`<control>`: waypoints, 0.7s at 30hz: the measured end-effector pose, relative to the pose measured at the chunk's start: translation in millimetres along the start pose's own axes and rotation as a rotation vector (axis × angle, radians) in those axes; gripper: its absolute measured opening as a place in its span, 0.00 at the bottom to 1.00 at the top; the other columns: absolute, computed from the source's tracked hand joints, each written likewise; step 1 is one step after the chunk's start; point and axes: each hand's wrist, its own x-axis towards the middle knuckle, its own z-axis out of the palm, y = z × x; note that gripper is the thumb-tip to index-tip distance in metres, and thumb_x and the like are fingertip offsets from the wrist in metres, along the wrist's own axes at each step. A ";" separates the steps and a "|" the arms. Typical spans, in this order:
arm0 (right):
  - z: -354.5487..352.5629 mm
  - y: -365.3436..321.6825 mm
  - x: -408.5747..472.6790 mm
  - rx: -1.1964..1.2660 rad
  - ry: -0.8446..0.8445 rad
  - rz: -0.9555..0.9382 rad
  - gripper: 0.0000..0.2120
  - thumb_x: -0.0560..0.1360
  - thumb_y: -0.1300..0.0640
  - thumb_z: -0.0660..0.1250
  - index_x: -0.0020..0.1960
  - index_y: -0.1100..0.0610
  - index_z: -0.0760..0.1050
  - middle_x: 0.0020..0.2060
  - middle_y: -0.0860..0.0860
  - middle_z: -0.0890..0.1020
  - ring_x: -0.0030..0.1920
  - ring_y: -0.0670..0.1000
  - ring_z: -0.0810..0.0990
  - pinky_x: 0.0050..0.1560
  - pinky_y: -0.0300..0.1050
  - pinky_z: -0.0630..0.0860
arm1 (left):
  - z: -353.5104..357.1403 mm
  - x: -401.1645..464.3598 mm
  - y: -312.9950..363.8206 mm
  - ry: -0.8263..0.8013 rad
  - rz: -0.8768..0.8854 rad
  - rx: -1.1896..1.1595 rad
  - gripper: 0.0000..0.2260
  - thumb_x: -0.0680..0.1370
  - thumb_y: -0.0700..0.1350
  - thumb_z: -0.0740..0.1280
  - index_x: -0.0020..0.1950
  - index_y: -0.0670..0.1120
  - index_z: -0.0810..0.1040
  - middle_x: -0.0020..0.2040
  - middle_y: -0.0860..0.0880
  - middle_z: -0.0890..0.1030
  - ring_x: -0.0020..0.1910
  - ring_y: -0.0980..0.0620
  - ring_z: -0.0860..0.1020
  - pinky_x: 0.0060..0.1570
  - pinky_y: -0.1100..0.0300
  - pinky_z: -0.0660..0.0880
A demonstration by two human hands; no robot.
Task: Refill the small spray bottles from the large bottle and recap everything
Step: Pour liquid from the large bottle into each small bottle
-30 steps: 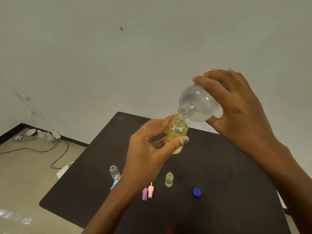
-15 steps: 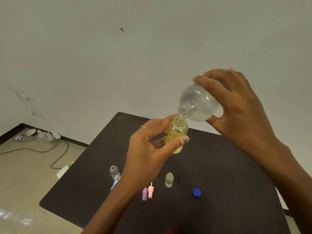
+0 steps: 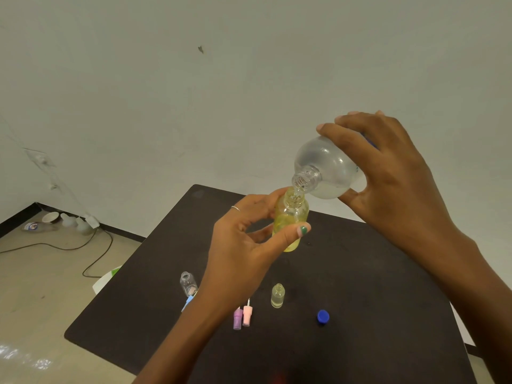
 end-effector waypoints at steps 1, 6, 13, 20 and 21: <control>-0.2 -0.2 0.2 0.000 -0.002 0.001 0.30 0.66 0.62 0.76 0.66 0.57 0.71 0.60 0.58 0.75 0.62 0.59 0.70 0.65 0.53 0.66 | -0.1 0.3 -0.1 0.001 0.000 0.003 0.15 0.68 0.45 0.72 0.55 0.48 0.81 0.50 0.54 0.81 0.53 0.58 0.79 0.49 0.67 0.78; -0.9 -1.2 0.4 -0.002 -0.007 0.002 0.30 0.66 0.62 0.76 0.66 0.56 0.71 0.60 0.58 0.75 0.61 0.60 0.71 0.63 0.53 0.68 | 0.0 0.1 0.6 -0.001 0.003 0.000 0.15 0.68 0.45 0.72 0.54 0.48 0.81 0.50 0.53 0.82 0.53 0.58 0.79 0.48 0.68 0.78; -0.5 -1.5 0.7 -0.002 -0.005 0.003 0.29 0.67 0.62 0.76 0.66 0.57 0.71 0.60 0.58 0.75 0.61 0.59 0.70 0.65 0.52 0.66 | -0.7 -0.1 0.0 -0.005 0.005 -0.005 0.15 0.68 0.44 0.72 0.55 0.47 0.81 0.50 0.52 0.81 0.53 0.58 0.79 0.47 0.69 0.77; -0.4 -1.7 1.0 -0.001 -0.006 0.002 0.29 0.67 0.62 0.76 0.66 0.57 0.72 0.60 0.58 0.75 0.62 0.61 0.71 0.65 0.53 0.66 | -0.7 -0.4 0.3 -0.004 0.008 -0.017 0.15 0.68 0.44 0.72 0.55 0.48 0.80 0.50 0.52 0.82 0.53 0.58 0.79 0.47 0.70 0.76; -0.5 -1.7 1.2 0.000 -0.006 0.002 0.29 0.67 0.62 0.76 0.66 0.57 0.72 0.60 0.58 0.75 0.62 0.61 0.71 0.65 0.53 0.66 | -0.9 -0.4 0.3 -0.004 0.006 -0.024 0.15 0.68 0.44 0.72 0.55 0.47 0.80 0.50 0.52 0.82 0.53 0.58 0.79 0.47 0.70 0.76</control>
